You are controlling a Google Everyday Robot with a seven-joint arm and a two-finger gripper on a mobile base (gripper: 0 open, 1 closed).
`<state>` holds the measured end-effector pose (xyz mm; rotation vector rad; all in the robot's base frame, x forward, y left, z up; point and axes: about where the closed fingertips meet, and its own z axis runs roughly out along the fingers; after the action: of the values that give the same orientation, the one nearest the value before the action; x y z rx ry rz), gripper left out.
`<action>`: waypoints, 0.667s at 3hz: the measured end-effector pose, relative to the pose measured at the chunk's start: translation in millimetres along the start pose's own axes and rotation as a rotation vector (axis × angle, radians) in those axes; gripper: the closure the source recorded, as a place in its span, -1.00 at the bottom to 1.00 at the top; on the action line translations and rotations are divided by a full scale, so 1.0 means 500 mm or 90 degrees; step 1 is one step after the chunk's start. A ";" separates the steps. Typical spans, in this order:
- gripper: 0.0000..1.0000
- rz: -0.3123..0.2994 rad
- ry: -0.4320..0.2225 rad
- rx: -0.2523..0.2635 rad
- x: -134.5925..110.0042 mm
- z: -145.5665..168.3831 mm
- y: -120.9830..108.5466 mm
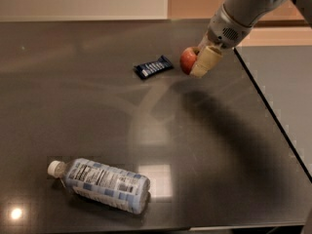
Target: Move apple near rxbar blueberry
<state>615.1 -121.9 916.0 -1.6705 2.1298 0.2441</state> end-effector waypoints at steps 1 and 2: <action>1.00 0.014 -0.003 0.005 -0.028 0.030 -0.058; 1.00 0.026 0.000 -0.006 -0.040 0.082 -0.095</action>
Offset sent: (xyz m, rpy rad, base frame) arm 0.0896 0.0300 -0.0413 0.0092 0.0579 -0.0463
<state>673.4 -100.9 893.6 -1.6343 2.1676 0.2662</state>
